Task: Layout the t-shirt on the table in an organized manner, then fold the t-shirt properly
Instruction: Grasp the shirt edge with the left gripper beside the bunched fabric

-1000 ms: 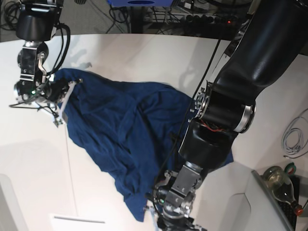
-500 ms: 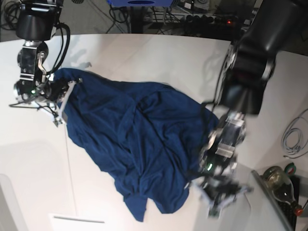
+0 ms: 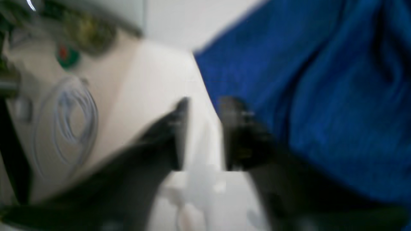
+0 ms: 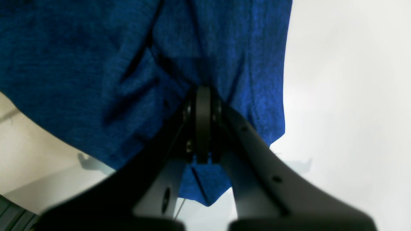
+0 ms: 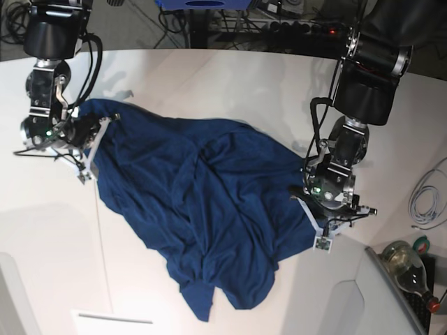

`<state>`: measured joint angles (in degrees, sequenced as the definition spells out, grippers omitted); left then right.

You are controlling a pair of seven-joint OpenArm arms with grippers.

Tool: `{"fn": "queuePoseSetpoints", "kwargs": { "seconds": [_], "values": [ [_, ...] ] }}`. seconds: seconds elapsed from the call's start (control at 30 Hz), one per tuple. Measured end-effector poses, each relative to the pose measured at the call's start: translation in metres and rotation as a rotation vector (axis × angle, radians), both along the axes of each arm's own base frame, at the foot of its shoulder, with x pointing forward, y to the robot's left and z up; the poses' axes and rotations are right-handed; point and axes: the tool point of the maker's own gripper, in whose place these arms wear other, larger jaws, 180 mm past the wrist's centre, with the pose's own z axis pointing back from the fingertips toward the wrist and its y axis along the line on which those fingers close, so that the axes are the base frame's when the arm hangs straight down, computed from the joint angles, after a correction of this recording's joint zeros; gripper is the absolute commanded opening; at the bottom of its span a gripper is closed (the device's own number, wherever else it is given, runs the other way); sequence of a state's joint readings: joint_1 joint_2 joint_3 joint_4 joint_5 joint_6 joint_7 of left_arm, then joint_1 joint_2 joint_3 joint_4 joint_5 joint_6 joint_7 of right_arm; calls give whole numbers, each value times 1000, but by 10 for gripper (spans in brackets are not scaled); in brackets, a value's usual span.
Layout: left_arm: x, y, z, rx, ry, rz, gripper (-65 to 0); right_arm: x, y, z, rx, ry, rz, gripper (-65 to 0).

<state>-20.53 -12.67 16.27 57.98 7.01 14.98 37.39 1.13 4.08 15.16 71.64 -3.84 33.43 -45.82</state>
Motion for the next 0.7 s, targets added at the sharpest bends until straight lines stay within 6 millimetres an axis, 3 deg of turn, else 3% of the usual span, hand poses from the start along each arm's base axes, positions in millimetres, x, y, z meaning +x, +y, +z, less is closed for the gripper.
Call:
{"fn": "queuePoseSetpoints", "kwargs": {
  "seconds": [0.33,0.6,0.63,0.7],
  "values": [
    [-18,-8,-43,-25,159,-26,-428,0,0,0,0,0,0,-650],
    [-19,-13,-46,-34,163,-27,-446,-1,1,-1,6,-4,-1,-650],
    [-18,-14,-46,-36,163,-29,-477,-1,1,-1,6,-4,-1,-650],
    [-19,-17,-47,-56,164,-24,-612,-1,1,-1,7,-6,-2,-650]
  ]
}}
